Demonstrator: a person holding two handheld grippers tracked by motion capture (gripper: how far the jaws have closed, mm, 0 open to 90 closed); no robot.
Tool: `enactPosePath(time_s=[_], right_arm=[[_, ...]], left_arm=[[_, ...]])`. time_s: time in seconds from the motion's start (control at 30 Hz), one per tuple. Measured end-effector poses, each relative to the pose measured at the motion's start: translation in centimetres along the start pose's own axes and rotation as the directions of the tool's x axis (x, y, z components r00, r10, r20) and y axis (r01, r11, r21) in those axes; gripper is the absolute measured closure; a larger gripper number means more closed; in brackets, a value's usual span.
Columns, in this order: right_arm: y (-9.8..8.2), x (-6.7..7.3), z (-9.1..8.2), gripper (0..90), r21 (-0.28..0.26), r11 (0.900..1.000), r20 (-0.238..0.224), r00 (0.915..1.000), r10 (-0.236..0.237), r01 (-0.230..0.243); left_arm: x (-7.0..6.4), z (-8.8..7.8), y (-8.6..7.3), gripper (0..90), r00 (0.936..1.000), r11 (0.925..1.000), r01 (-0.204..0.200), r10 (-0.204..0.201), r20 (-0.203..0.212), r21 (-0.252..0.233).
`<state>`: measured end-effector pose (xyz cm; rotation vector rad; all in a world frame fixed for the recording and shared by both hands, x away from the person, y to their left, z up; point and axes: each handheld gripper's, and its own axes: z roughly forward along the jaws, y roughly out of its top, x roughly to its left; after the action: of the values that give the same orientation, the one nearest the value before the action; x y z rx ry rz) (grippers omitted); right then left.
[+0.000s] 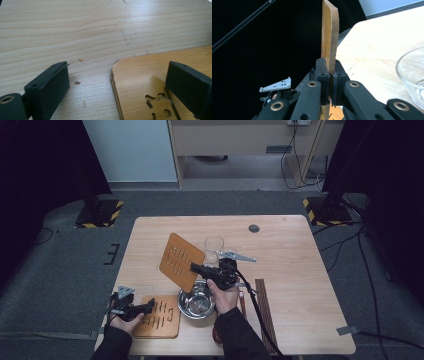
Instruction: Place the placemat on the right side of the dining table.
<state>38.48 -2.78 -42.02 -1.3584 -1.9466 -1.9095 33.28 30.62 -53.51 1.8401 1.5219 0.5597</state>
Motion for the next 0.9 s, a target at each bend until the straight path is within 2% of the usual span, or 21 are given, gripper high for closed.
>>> enactPosePath(time_s=[0.4, 0.9], right_arm=[[1.2, -0.5, -1.2, 87.1, -0.043, 0.999, 0.017, 0.9998, 0.003, -0.003], [2.4, -1.6, -2.8, 87.1, -0.088, 0.996, 0.084, 0.9964, -0.006, 0.014]], left_arm=[[0.0, 0.1, 0.0, 1.8, 1.0000, 1.0000, 0.003, -0.003, -0.006, 0.002], [0.0, 0.1, 0.0, 1.7, 1.0000, 1.0000, 0.004, -0.004, -0.006, 0.002]])
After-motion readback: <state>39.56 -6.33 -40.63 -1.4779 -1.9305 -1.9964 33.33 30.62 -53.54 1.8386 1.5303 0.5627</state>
